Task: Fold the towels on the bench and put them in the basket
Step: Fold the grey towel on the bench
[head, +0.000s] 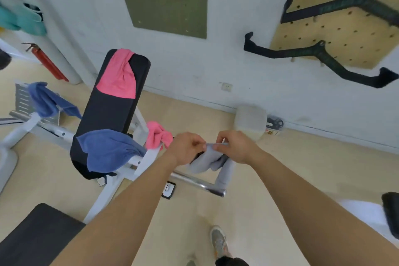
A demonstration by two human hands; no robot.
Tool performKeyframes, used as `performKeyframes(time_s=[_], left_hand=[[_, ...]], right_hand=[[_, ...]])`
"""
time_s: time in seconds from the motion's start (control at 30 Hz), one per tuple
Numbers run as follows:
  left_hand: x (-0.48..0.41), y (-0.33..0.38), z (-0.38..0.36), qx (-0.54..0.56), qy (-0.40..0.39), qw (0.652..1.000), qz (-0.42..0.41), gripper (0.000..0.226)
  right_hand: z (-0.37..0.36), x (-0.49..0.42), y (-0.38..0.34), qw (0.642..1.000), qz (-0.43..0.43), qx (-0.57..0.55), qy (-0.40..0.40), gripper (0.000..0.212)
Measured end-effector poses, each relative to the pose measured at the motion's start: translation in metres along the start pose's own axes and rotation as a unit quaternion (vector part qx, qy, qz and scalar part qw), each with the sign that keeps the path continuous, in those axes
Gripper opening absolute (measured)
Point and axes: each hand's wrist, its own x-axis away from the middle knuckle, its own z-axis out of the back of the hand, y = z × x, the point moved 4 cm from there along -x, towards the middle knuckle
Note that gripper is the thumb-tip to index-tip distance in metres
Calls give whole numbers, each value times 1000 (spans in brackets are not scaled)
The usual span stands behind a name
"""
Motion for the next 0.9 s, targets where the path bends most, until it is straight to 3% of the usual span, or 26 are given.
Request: performKeyframes(time_s=[0.13,0.37,0.57,0.73,0.9], left_hand=[[6,36,-2,-39,-13,997,-66,18],[10,101,-40,-72,-74,983,-152,18],[28,185,-112,-142,-140,948,-249,19],[49,254,-190,-199,-185,912,-308,13],[70,332,-280,-220,-194,891,-345,16]], right_hand=[[6,44,5,996,-47,64,31,5],[27,144,38,979,-137,112,103,7],[49,252,100,958,-242,79,134,29],[58,346,157,944,-278,-29,177,44],[67,437,228,909,-290,-166,249,22]])
